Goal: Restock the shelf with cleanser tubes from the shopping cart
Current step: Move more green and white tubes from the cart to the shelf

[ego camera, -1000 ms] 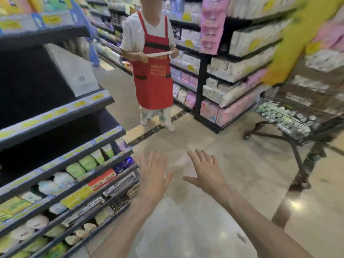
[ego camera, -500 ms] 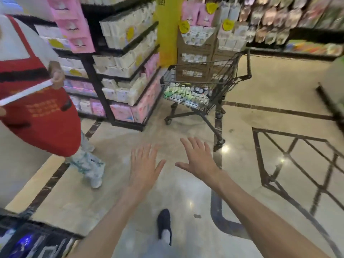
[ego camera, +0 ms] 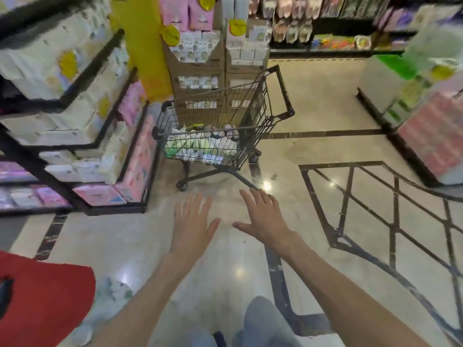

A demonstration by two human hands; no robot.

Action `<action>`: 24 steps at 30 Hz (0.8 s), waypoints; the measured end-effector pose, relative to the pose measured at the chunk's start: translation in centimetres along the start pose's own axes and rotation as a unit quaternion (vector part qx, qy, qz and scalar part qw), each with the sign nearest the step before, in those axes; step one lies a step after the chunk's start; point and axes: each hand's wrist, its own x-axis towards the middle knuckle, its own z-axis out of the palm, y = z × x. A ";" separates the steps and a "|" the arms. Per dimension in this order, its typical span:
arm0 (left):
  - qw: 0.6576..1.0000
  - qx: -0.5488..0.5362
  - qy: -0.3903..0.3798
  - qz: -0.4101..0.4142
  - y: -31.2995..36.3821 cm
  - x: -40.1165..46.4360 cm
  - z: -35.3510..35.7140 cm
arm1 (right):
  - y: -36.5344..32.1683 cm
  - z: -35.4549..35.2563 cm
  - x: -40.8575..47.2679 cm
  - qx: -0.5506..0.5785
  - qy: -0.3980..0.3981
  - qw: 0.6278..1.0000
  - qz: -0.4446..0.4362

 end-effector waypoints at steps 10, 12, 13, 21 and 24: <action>0.999 0.003 -0.039 -0.035 -4.4 19.1 3.8 | 5.4 0.5 20.6 0.031 -0.025 0.999 0.002; 0.998 0.009 -0.050 -0.049 -5.5 23.5 4.3 | 6.4 0.0 25.1 0.038 -0.028 0.999 -0.007; 0.997 0.010 -0.056 -0.054 -6.0 25.9 4.4 | 6.9 -0.4 27.5 0.043 -0.032 0.998 -0.011; 0.993 0.005 -0.048 -0.103 -11.1 39.7 4.3 | 8.5 -2.5 44.4 0.047 -0.052 0.996 -0.052; 0.990 0.007 -0.054 -0.127 -13.9 44.1 4.5 | 7.9 -2.3 50.0 0.044 -0.060 0.995 -0.059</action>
